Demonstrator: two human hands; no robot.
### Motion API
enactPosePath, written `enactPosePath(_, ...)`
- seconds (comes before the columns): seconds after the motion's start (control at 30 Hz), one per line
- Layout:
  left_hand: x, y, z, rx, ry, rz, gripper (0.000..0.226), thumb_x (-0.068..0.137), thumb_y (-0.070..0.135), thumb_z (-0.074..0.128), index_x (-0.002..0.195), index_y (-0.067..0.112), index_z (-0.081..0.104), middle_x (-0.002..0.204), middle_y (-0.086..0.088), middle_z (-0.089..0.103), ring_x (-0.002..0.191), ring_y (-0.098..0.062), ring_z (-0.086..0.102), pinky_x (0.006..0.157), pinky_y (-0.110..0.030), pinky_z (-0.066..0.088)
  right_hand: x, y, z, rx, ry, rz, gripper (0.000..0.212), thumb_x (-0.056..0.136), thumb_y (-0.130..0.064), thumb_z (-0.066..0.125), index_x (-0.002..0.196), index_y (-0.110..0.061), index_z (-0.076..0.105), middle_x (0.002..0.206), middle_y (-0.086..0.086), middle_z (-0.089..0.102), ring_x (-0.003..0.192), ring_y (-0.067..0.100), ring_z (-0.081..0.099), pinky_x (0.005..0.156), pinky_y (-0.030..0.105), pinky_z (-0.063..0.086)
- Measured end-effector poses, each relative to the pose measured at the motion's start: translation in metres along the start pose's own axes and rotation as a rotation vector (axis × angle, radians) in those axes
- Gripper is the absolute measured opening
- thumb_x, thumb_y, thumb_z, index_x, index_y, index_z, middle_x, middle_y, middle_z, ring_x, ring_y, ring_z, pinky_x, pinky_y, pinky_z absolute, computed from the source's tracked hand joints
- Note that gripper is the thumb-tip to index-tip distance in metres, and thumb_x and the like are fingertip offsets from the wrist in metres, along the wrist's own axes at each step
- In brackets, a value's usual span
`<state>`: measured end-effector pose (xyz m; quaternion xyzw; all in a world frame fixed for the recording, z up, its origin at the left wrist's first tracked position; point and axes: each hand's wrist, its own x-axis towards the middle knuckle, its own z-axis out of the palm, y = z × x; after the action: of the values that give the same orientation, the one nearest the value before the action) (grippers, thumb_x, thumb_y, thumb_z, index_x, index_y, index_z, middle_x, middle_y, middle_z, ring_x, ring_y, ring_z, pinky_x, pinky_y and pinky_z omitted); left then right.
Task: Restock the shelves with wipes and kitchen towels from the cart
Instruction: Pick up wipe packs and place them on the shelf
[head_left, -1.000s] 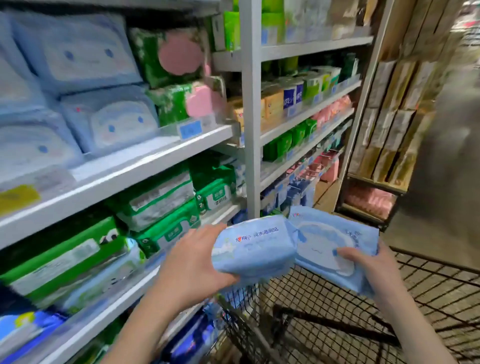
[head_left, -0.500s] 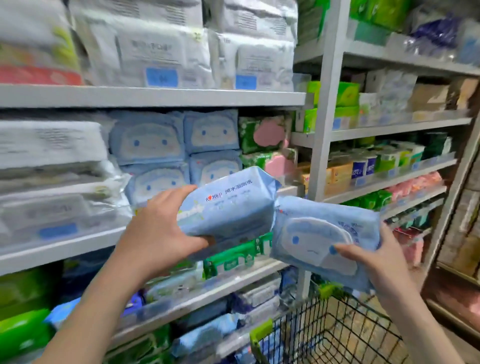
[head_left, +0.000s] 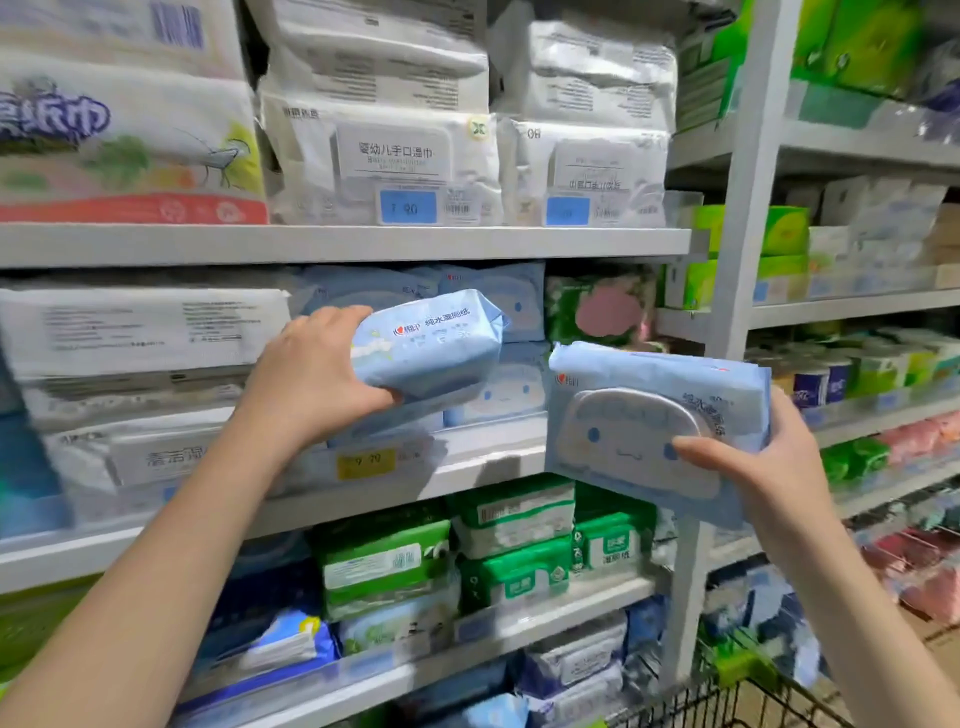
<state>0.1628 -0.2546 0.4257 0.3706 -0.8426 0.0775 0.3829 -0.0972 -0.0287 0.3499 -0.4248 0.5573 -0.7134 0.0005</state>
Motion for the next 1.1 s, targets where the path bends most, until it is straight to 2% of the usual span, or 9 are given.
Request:
enactPosePath(0.1,0.009,-0.007,0.002,0.038,-0.019,0.009,0.082,0.062,0.046,0.080,0.134,0.028,0.046,0.127,-0.002,0.053,0.115,-0.029,0.047,0.093,-0.038,0.039,0.016,0.000,0.013,-0.021,0.000,-0.063,0.083,0.038,-0.035,0.082,0.117,-0.028,0.057,0.112,0.000,0.064,0.100,0.017,0.063,0.075,0.028,0.056)
enactPosePath(0.23,0.018,-0.012,0.003,0.067,-0.050,0.086,0.078,0.064,0.049,0.077,0.133,0.030,0.045,0.123,0.002,0.052,0.114,-0.025,0.048,0.090,-0.037,0.041,0.040,-0.010,0.037,-0.045,-0.024,-0.143,0.086,0.038,-0.037,0.077,0.120,-0.025,0.054,0.106,-0.010,0.064,0.091,0.002,0.062,0.070,0.018,0.054)
enactPosePath(0.37,0.028,-0.016,0.015,0.145,-0.104,0.135,0.071,0.067,0.052,0.072,0.128,0.028,0.045,0.119,0.000,0.054,0.110,-0.025,0.051,0.087,-0.036,0.042,0.059,-0.009,0.053,-0.084,-0.040,-0.200,0.084,0.045,-0.027,0.081,0.124,-0.023,0.052,0.111,-0.010,0.062,0.102,0.010,0.062,0.081,0.030,0.055)
enactPosePath(0.5,0.026,-0.016,0.030,0.299,-0.142,0.203,0.066,0.070,0.056,0.067,0.125,0.027,0.044,0.113,0.002,0.054,0.103,-0.022,0.052,0.080,-0.034,0.036,0.073,0.001,0.056,-0.103,-0.077,-0.220,0.081,0.049,-0.020,0.078,0.125,-0.025,0.050,0.111,-0.010,0.060,0.099,0.003,0.060,0.077,0.017,0.051)
enactPosePath(0.57,0.027,-0.015,0.030,0.395,-0.132,0.215,0.060,0.072,0.059,0.063,0.118,0.025,0.046,0.109,0.003,0.055,0.101,-0.021,0.051,0.074,-0.032,0.029,0.083,0.008,0.056,-0.077,-0.116,-0.203,0.083,0.047,-0.021,0.078,0.124,-0.028,0.050,0.110,-0.013,0.061,0.097,0.001,0.060,0.076,0.016,0.052)
enactPosePath(0.77,0.037,-0.016,0.016,0.602,-0.295,0.165,0.058,0.072,0.070,0.059,0.103,0.022,0.050,0.107,0.002,0.059,0.103,-0.021,0.050,0.075,-0.032,0.029,0.117,0.025,0.059,-0.018,-0.230,-0.173,0.082,0.040,-0.031,0.077,0.118,-0.034,0.053,0.102,-0.020,0.065,0.094,0.004,0.062,0.072,0.020,0.053)
enactPosePath(0.9,0.042,-0.006,0.009,0.700,-0.401,0.145,0.050,0.075,0.067,0.060,0.093,0.023,0.045,0.105,0.002,0.060,0.099,-0.022,0.052,0.075,-0.031,0.028,0.132,0.041,0.071,0.030,-0.354,-0.127,0.087,0.039,-0.030,0.077,0.122,-0.033,0.052,0.113,-0.008,0.064,0.100,0.010,0.062,0.075,0.028,0.055)
enactPosePath(1.0,0.048,-0.002,0.003,0.708,-0.539,0.070,0.045,0.076,0.062,0.063,0.088,0.021,0.047,0.088,0.005,0.055,0.084,-0.019,0.047,0.075,-0.031,0.028,0.136,0.056,0.081,0.083,-0.423,-0.076,0.087,0.038,-0.029,0.078,0.121,-0.030,0.052,0.111,-0.004,0.065,0.096,0.010,0.063,0.071,0.026,0.054)
enactPosePath(1.1,0.057,0.002,0.004,0.676,-0.611,-0.024,0.043,0.076,0.057,0.068,0.078,0.020,0.046,0.076,0.007,0.047,0.081,-0.019,0.048,0.076,-0.031,0.028,0.141,0.067,0.086,0.167,-0.479,-0.010,0.088,0.038,-0.025,0.078,0.123,-0.025,0.053,0.111,0.001,0.068,0.095,0.015,0.065,0.070,0.028,0.055)
